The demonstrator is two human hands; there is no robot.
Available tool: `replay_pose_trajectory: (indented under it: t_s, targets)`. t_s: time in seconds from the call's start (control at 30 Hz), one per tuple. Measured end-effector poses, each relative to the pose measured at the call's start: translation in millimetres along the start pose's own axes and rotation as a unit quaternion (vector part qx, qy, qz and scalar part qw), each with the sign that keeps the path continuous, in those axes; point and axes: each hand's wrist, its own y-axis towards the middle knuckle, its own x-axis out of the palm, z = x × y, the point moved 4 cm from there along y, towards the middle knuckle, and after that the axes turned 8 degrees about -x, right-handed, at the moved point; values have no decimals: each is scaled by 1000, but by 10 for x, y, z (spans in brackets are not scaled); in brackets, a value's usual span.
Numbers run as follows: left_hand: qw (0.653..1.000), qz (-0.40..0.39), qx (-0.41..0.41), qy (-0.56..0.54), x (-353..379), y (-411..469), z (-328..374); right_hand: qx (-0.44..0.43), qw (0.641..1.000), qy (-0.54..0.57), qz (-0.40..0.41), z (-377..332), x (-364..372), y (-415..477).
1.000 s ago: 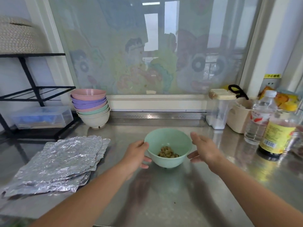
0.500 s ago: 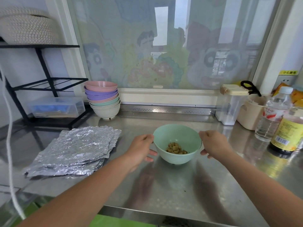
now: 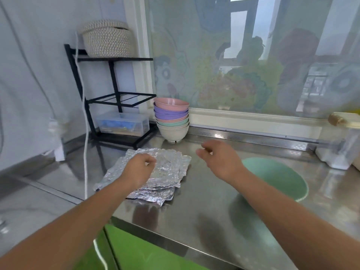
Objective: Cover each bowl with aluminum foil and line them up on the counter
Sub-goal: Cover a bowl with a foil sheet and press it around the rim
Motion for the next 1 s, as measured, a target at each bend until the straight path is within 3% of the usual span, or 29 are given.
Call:
replay_pose_trajectory:
  t_s: [0.13, 0.23, 0.6, 0.87, 1.0]
  targets:
    - [980, 1, 64, 188, -186, 140, -453, 53, 994, 75, -64, -80, 725, 331]
    - [969, -34, 71, 235, -195, 228, -613, 127, 982, 125, -68, 17, 1058, 539]
    - [981, -78, 53, 171, -131, 509, -916, 298, 925, 204, -115, 195, 1402, 763]
    - [984, -57, 54, 163, -150, 455, -848, 257, 927, 273, -33, 171, 1335, 776]
    - [992, 17, 17, 122, -254, 389, -829, 231, 919, 320, -19, 112, 1282, 735]
